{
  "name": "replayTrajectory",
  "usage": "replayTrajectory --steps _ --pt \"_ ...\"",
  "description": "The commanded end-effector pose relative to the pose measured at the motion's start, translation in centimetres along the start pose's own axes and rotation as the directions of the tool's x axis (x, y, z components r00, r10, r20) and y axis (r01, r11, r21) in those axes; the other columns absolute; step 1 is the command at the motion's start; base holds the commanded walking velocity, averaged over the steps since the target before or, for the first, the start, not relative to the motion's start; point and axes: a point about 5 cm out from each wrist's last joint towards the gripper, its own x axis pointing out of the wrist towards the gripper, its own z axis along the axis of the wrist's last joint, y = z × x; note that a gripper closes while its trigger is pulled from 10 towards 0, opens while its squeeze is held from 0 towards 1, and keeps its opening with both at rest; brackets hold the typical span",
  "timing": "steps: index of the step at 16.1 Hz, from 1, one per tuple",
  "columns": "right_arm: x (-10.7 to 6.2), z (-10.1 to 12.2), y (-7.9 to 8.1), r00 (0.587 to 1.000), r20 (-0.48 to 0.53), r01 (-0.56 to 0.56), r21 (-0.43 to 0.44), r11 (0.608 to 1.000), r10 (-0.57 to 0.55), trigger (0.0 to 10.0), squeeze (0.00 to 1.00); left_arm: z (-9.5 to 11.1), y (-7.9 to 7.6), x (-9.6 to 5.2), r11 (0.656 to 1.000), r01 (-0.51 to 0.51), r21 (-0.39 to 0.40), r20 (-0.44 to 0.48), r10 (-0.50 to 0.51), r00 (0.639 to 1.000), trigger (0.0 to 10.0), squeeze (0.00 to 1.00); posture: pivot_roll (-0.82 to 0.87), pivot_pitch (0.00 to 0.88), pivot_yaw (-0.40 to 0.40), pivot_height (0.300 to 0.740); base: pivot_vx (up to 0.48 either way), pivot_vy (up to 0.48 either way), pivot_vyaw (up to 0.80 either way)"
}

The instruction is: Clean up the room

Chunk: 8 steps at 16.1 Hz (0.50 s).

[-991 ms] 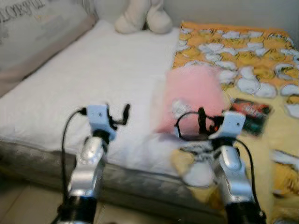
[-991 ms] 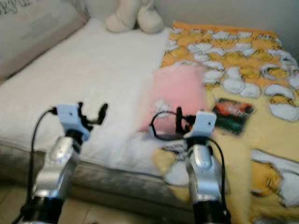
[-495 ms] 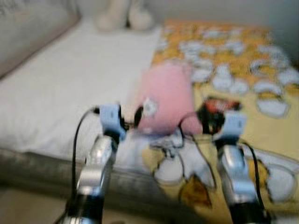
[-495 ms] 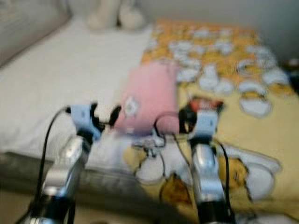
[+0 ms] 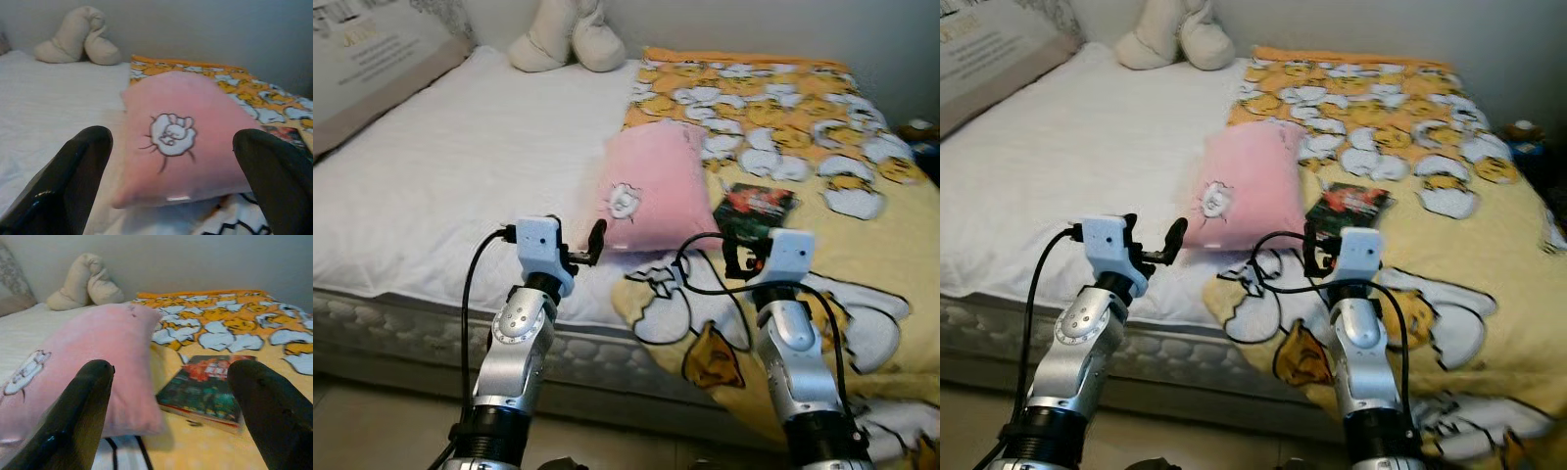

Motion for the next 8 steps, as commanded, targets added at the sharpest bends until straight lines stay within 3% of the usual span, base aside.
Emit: replayTrajectory --steps 1,5,8 --pt "0.5 0.6 0.0 1.0 0.025 0.006 0.004 1.0 -0.006 10.0 0.0 1.1 -0.1 0.6 1.0 0.006 0.005 0.037 -0.007 0.999 10.0 0.0 -0.04 0.0 0.017 0.716 0.431 0.0 0.0" --pt "1.2 1.3 -0.8 0.997 0.047 0.059 0.012 0.998 -0.059 10.0 0.0 1.4 -0.5 1.0 0.999 0.03 0.026 0.046 -0.031 0.998 10.0 0.0 -0.04 0.0 0.019 0.716 0.431 0.0 0.0" --pt "1.5 1.8 -1.1 0.995 0.073 0.061 -0.002 0.998 -0.061 10.0 0.0 1.9 -0.5 1.3 1.0 0.012 -0.011 0.06 -0.011 0.998 10.0 0.0 -0.05 0.0 0.021 0.716 0.43 0.0 0.0"
